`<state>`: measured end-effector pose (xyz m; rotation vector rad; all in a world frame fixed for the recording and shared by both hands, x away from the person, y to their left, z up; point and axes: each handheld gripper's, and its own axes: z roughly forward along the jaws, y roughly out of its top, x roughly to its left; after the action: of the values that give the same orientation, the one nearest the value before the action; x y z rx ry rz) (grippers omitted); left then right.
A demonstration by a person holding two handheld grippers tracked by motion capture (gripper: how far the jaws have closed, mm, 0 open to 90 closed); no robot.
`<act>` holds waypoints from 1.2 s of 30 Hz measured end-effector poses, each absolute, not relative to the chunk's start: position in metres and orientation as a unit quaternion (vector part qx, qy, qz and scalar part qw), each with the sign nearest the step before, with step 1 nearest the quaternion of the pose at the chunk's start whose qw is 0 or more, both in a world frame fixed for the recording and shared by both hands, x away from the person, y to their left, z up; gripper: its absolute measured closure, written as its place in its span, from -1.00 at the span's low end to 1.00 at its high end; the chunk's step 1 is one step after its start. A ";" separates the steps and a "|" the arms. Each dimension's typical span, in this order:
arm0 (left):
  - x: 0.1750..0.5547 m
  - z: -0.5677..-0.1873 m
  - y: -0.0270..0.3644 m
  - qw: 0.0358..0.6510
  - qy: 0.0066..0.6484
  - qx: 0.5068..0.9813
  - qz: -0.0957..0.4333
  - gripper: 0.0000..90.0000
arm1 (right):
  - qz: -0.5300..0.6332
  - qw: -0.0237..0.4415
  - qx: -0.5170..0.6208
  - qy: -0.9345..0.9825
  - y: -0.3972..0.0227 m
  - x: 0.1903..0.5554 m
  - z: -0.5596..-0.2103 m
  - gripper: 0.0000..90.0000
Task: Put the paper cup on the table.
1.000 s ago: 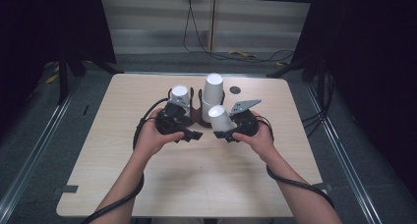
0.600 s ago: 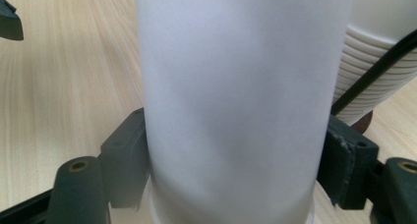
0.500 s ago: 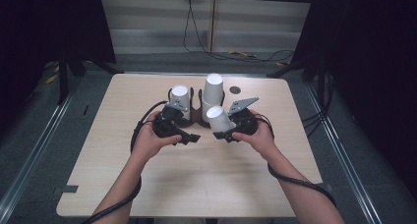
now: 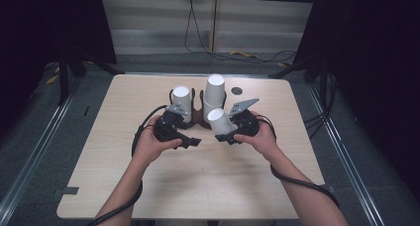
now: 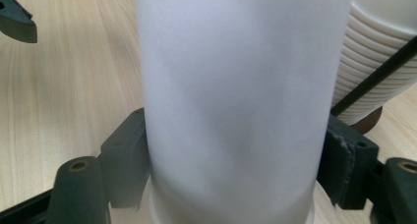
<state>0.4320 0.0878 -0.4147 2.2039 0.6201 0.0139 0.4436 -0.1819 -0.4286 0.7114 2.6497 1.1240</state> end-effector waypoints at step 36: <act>0.421 -0.441 0.089 0.419 0.238 0.876 0.011 -0.61 | 0.310 0.053 0.174 0.933 -0.172 0.441 -0.416 -0.45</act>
<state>0.4206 0.0894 -0.4415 2.1980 0.5976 0.0265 0.4406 -0.1722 -0.4161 0.5300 2.8371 0.9419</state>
